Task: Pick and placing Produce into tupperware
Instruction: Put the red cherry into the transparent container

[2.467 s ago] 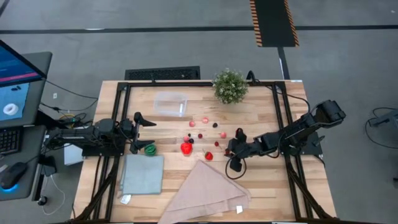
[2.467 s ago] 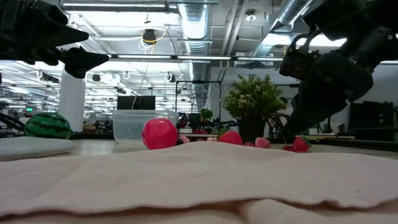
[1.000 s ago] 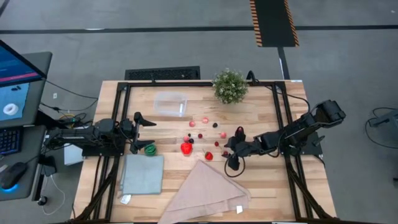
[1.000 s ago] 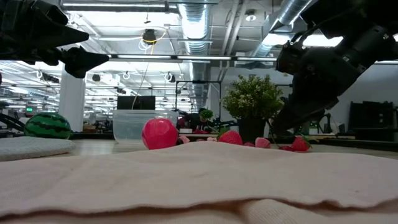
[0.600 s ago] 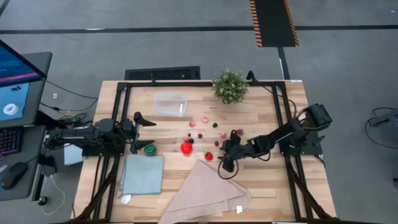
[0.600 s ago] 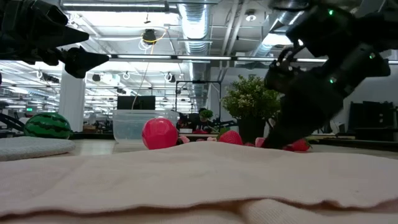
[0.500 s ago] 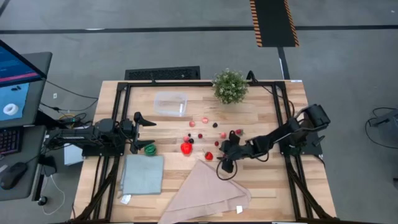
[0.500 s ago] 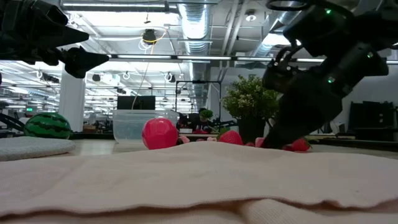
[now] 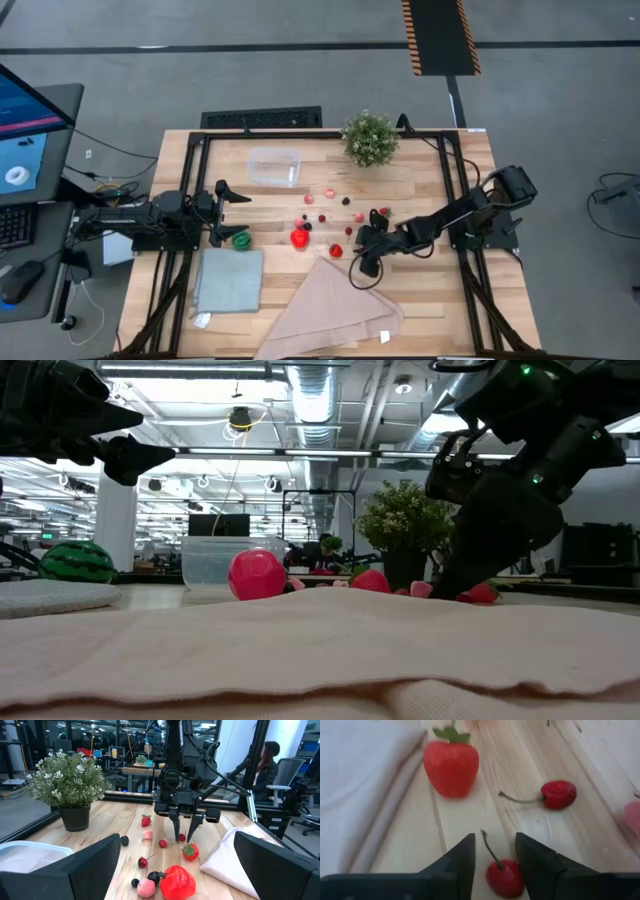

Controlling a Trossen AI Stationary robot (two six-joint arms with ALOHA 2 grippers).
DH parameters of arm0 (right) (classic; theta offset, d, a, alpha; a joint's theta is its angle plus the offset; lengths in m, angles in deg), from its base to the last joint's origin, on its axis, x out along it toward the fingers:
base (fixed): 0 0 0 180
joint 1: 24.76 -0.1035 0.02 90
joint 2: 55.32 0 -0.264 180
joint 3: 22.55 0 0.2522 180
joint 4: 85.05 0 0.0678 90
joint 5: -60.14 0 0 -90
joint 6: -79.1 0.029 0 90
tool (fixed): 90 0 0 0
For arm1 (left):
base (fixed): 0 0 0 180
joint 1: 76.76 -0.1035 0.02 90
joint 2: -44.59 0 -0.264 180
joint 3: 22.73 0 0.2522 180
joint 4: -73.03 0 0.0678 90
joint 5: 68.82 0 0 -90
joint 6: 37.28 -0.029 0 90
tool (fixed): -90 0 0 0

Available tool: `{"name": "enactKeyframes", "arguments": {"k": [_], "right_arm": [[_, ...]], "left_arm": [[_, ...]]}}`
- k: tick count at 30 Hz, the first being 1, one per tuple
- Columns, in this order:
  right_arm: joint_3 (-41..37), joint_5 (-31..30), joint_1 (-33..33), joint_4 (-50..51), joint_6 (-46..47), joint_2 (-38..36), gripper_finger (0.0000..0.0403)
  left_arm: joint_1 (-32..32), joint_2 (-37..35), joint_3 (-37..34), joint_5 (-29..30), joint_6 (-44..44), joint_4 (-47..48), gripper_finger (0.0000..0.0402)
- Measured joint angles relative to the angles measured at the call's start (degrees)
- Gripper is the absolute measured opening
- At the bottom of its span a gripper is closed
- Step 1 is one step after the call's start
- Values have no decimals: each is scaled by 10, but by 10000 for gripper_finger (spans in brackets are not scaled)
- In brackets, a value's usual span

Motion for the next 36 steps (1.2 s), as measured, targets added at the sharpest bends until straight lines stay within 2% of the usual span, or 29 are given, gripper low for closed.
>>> {"name": "enactKeyframes", "arguments": {"k": [9,16,20,24,32,36], "right_arm": [[0,0,0,-2,0,0,17],[11,1,11,-3,-1,0,26],[44,2,11,3,-44,0,15],[95,-1,24,18,-88,0,27],[175,0,92,23,-222,0,15],[218,45,148,21,-264,0,26]], "left_arm": [[0,0,0,0,0,0,382],[0,0,0,0,0,0,382],[0,0,0,7,0,0,382],[0,0,0,13,0,0,382],[0,0,0,15,0,0,382],[0,0,0,24,0,-1,382]]}}
